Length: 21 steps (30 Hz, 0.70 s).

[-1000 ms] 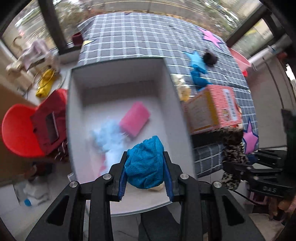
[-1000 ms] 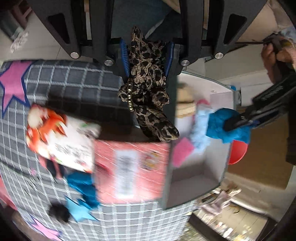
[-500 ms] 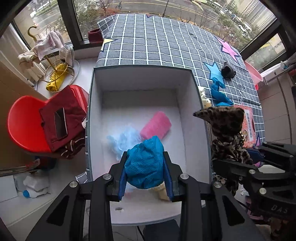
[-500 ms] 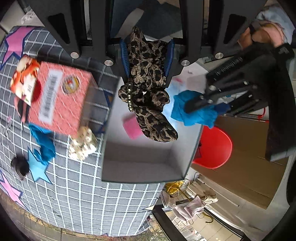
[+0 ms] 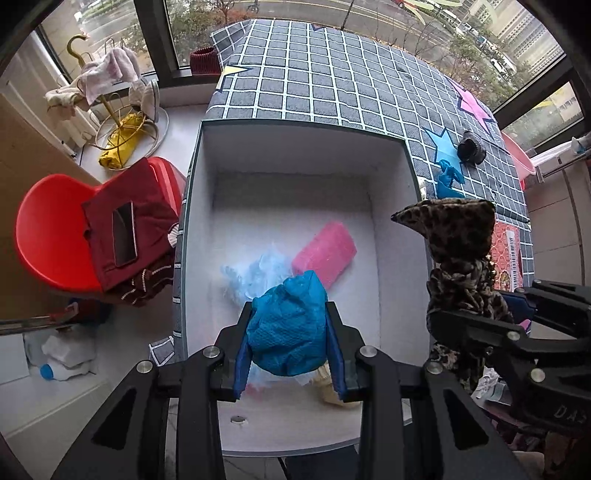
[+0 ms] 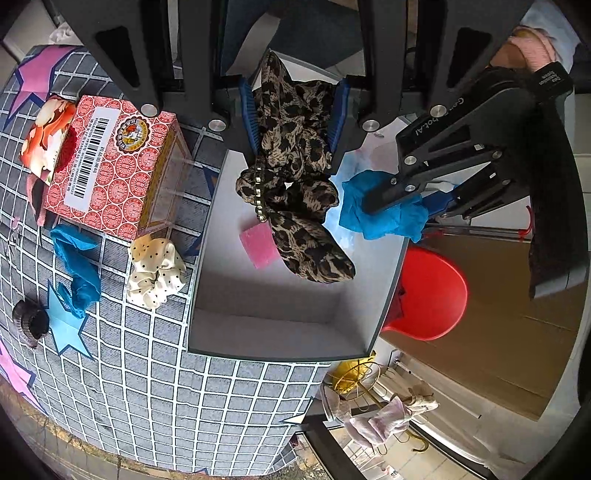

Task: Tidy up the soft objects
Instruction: 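Carry the blue cloth and leopard scrunchie with both tools over the white box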

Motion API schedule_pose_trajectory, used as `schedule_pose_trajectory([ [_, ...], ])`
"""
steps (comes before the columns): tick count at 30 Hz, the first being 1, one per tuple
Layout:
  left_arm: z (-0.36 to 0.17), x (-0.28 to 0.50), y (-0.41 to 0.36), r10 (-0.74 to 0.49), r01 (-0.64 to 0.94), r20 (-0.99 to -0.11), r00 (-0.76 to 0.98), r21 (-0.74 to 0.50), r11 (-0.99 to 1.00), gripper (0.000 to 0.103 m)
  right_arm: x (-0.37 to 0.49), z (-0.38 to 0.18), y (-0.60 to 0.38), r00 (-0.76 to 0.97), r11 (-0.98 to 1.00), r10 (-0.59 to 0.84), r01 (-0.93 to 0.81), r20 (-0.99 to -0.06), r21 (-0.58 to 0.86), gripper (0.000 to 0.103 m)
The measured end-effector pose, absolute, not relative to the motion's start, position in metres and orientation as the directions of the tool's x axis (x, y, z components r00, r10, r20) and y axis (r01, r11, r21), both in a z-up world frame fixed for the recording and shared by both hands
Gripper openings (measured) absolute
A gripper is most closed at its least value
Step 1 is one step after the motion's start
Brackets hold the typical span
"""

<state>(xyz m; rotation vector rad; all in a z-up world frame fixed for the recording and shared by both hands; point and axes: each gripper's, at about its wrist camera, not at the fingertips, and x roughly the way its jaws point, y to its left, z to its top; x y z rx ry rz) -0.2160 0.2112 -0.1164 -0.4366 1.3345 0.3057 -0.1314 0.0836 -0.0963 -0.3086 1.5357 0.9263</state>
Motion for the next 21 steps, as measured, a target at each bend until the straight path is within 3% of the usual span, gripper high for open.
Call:
schedule_pose_trajectory([
  [21, -0.113, -0.199, 0.216, -0.019, -0.434, -0.974, 0.227, -0.118, 0.893, 0.037, -0.118, -0.095, 0.093, -0.207, 0.648, 0.317, -0.665, -0.926, 0.371, 0.034],
])
